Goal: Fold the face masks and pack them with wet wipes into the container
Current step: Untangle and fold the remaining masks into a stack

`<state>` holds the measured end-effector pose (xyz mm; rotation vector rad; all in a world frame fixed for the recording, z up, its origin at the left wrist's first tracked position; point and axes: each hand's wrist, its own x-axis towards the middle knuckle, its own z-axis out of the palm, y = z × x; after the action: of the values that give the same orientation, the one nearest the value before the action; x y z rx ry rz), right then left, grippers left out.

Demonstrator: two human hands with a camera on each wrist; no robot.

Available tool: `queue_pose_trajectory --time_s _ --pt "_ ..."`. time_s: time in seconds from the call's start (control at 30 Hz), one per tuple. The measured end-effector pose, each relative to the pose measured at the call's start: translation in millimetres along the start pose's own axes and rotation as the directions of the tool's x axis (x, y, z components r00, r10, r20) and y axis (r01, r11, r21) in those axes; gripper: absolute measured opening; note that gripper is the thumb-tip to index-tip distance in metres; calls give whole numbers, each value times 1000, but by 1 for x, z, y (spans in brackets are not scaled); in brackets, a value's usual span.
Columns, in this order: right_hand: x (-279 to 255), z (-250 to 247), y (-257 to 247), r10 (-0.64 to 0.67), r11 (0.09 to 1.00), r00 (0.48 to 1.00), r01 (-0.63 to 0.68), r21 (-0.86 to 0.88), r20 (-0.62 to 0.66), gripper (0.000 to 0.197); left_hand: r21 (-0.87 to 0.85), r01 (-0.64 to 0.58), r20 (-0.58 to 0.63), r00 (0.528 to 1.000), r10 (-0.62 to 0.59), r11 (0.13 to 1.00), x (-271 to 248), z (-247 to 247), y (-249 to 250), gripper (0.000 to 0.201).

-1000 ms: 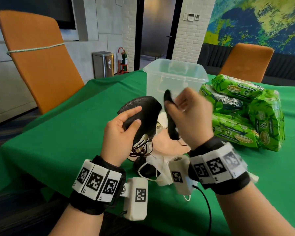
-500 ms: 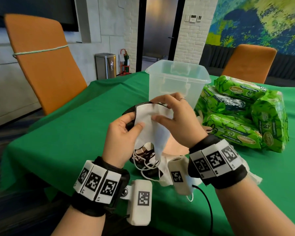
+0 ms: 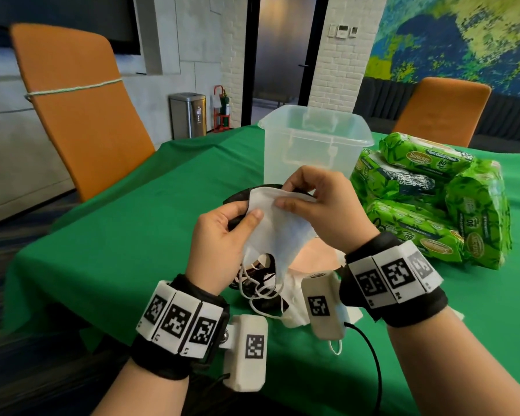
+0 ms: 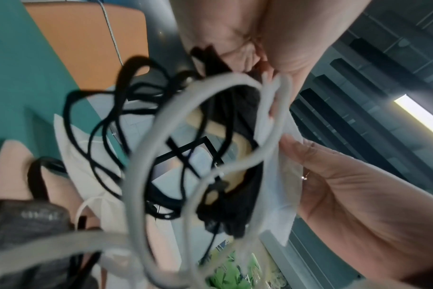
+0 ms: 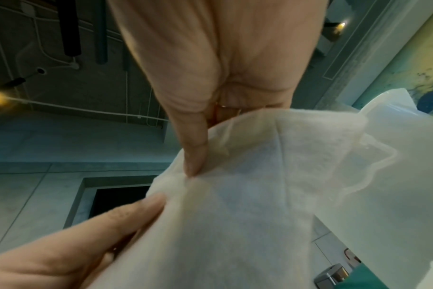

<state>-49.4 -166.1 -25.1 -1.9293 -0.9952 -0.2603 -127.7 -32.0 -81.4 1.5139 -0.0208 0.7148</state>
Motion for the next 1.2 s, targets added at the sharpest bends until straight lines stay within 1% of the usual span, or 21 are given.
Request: queue_pose_trajectory --time_s 0.07,0.13,0.17,0.23,0.33,0.4,0.47,0.57,0.7,0.77,0.8,0.83,0.87,0.9,0.97,1.03,1.07,1.2 --pt "-1 -2 1 -4 999 1000 5 44 -6 32 32 -8 -2 1000 8 999 2 -2 -1 17" --pt "-1 -8 0 1 992 1000 -4 124 22 30 25 0 -11 1000 0 1000 3 -3 0 22" --pt "0 -12 -1 4 986 998 -14 167 60 30 5 8 -2 1000 -8 1000 3 -4 1 21" --pt "0 -18 -5 8 976 987 -42 214 160 38 -20 19 46 999 -18 1000 3 -3 3 22" --pt "4 -19 -13 -9 984 969 -35 175 245 42 -33 14 125 992 -10 999 0 0 5 32" --pt "7 -13 -16 -14 995 970 -11 103 243 43 -5 -38 163 986 38 999 -2 3 5 33" --pt "9 -9 -16 -9 1000 977 3 27 211 45 37 -84 179 981 76 996 -5 4 6 29" --pt "11 -7 -14 2 1000 986 1 -20 168 47 72 -79 150 986 68 994 -7 4 5 25" --pt "12 -2 -11 -2 999 998 4 -36 59 46 83 -87 87 993 80 993 -5 4 3 26" --pt "9 1 -10 -25 994 999 27 -105 22 41 62 -111 53 993 108 992 -2 3 4 36" --pt "8 1 -8 -17 987 999 22 -161 31 44 68 -134 26 991 133 989 -1 1 5 45" --pt "8 1 -6 21 980 998 -8 -199 62 49 79 -158 0 987 158 984 0 0 5 55" --pt "7 0 -4 84 980 990 -62 -190 114 53 85 -173 -23 984 176 981 1 -2 6 62" --pt "6 -2 -3 143 985 975 -123 -123 170 55 81 -187 -33 981 190 979 2 -4 5 67" --pt "4 -5 -1 198 971 951 -224 87 237 55 80 -219 -34 974 222 972 2 -7 4 65" --pt "2 -8 1 214 931 952 -267 248 220 54 113 -252 -2 967 253 961 1 -7 5 56" --pt "2 -8 1 223 919 955 -273 285 195 52 130 -245 23 969 244 961 0 -8 6 51" --pt "-3 -1 1 264 897 959 -284 340 104 44 137 -110 89 991 99 984 -2 -11 9 39"
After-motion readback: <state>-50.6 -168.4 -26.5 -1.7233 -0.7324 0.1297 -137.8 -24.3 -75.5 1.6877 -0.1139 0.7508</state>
